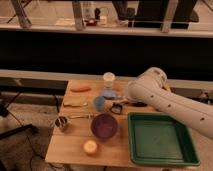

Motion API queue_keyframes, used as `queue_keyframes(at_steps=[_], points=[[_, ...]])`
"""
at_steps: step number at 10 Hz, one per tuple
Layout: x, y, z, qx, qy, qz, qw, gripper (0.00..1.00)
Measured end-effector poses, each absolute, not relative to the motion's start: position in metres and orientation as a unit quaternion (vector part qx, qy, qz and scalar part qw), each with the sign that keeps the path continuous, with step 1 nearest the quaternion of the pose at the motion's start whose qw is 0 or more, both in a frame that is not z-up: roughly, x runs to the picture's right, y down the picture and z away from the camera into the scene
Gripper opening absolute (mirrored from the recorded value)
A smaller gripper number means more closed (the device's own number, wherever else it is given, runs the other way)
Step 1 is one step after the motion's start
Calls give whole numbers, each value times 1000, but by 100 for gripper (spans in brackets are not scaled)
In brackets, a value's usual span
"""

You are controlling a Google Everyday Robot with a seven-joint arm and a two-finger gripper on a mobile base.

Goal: Place towel in red bowl

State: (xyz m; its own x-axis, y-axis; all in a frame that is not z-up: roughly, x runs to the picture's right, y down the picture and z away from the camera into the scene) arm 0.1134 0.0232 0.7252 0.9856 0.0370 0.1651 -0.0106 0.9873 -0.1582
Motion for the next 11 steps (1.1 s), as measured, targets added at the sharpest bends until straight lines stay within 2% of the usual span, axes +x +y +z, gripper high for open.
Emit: queue_keyframes(at_steps=[6, 11], points=[[145, 17, 747, -76, -117, 64, 988, 0], [158, 14, 758, -78, -106, 64, 989, 0]])
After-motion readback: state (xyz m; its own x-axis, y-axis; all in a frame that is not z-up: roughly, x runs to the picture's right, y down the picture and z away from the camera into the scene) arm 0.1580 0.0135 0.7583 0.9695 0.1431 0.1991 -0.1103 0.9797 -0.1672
